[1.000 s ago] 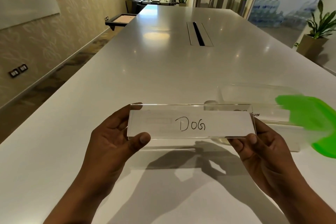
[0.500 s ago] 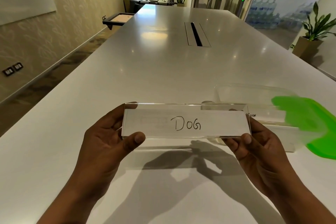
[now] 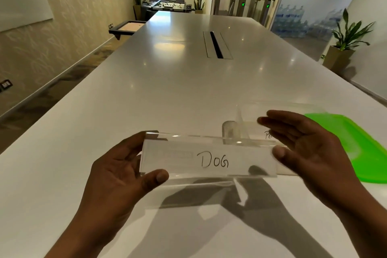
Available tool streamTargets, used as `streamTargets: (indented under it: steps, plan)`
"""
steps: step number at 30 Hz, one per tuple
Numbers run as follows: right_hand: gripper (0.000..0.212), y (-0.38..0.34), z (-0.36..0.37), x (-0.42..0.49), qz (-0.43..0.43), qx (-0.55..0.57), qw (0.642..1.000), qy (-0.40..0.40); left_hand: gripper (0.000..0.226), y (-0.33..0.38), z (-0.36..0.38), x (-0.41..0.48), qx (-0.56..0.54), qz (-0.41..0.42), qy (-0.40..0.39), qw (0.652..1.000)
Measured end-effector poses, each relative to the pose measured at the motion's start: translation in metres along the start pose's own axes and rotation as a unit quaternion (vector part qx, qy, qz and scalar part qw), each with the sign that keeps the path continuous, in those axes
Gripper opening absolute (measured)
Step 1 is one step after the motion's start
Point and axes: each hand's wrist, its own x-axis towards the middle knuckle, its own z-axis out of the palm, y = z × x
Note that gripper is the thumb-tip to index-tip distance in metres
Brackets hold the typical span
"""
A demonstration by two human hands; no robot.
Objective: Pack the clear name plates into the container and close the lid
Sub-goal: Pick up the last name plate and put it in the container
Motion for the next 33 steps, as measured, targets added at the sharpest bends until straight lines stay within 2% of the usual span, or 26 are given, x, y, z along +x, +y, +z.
streamTargets:
  steps: [2,4,9,15,19,21,23,25,27,29,31,33]
  plan:
    - [0.056,-0.01,-0.003,0.003,-0.021,-0.117,0.991,-0.053,0.073,-0.001,0.005,0.0,0.017,-0.002,-0.013,1.0]
    - [0.051,-0.02,-0.003,0.003,-0.032,-0.201,0.973,-0.105,0.074,-0.003,0.01,0.0,0.039,-0.002,-0.038,0.999]
    - [0.066,-0.033,0.004,-0.004,-0.027,-0.278,0.938,-0.206,0.074,-0.003,0.022,0.0,0.087,0.027,-0.071,0.993]
    - [0.07,-0.032,0.002,-0.009,-0.034,-0.318,0.926,-0.201,0.077,-0.007,0.031,-0.002,0.072,0.035,-0.076,0.994]
    - [0.068,-0.032,-0.003,-0.008,-0.049,-0.325,0.925,-0.189,0.09,-0.01,0.031,0.003,0.013,0.054,-0.125,0.991]
    - [0.068,-0.032,-0.008,-0.005,-0.055,-0.33,0.925,-0.179,0.1,-0.016,0.03,0.008,-0.037,0.038,-0.138,0.989]
    - [0.066,-0.031,-0.017,0.001,-0.053,-0.329,0.928,-0.168,0.095,-0.026,0.027,0.014,-0.047,0.001,-0.119,0.992]
    - [0.066,-0.029,-0.028,0.01,-0.047,-0.334,0.928,-0.156,0.074,-0.04,0.024,0.018,0.059,-0.013,-0.091,0.994]
    - [0.067,-0.027,-0.041,0.02,-0.034,-0.351,0.925,-0.143,0.064,-0.057,0.019,0.019,0.202,-0.031,-0.07,0.976]
    - [0.067,-0.023,-0.054,0.03,-0.016,-0.372,0.918,-0.134,0.067,-0.074,0.013,0.018,0.288,-0.049,-0.076,0.953]
    - [0.067,-0.017,-0.066,0.042,0.003,-0.388,0.913,-0.126,0.077,-0.088,0.009,0.017,0.399,-0.025,-0.09,0.912]
    - [0.067,-0.008,-0.076,0.053,0.02,-0.406,0.906,-0.12,0.085,-0.096,0.008,0.017,0.46,-0.014,-0.095,0.883]
